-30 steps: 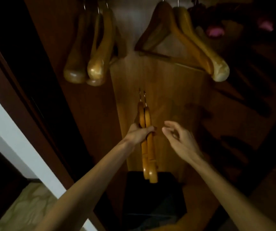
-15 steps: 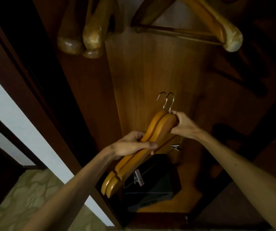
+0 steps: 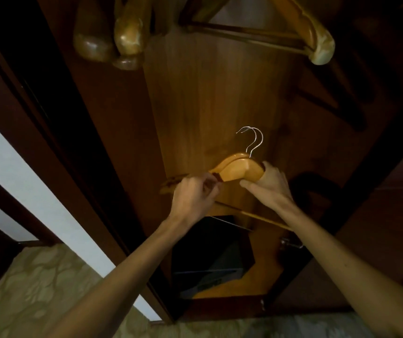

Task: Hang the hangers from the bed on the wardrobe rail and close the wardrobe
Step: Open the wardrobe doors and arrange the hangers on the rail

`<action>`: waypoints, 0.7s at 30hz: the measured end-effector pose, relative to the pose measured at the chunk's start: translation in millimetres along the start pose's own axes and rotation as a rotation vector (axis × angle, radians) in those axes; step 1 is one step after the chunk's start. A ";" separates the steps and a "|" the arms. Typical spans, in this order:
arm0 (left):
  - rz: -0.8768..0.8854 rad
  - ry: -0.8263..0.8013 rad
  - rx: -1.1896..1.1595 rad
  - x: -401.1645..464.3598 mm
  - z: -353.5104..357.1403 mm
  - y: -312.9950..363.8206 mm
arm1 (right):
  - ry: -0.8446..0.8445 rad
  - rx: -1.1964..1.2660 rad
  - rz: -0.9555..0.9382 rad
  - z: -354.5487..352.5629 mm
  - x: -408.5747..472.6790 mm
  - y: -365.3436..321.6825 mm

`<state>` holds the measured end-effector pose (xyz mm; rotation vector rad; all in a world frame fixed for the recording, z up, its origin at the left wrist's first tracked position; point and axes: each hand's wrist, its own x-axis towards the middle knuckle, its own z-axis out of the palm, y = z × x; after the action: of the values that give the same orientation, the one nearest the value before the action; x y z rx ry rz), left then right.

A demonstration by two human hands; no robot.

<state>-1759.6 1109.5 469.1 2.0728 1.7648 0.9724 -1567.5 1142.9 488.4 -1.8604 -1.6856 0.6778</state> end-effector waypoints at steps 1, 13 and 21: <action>-0.004 -0.084 -0.047 -0.1 9.4 4.3 | -0.007 0.001 0.026 3.3 -4.9 -3.7; 0.077 -0.494 -0.521 -29.1 55.6 31.8 | -0.091 0.353 0.101 13.8 -34.6 7.2; -0.059 -0.560 -0.738 -36.1 48.7 19.2 | -0.328 0.564 0.014 -4.4 -63.2 23.1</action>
<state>-1715.8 1081.9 432.2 1.5809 0.9730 0.7572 -1553.6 1078.0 476.6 -1.4116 -1.4572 1.3618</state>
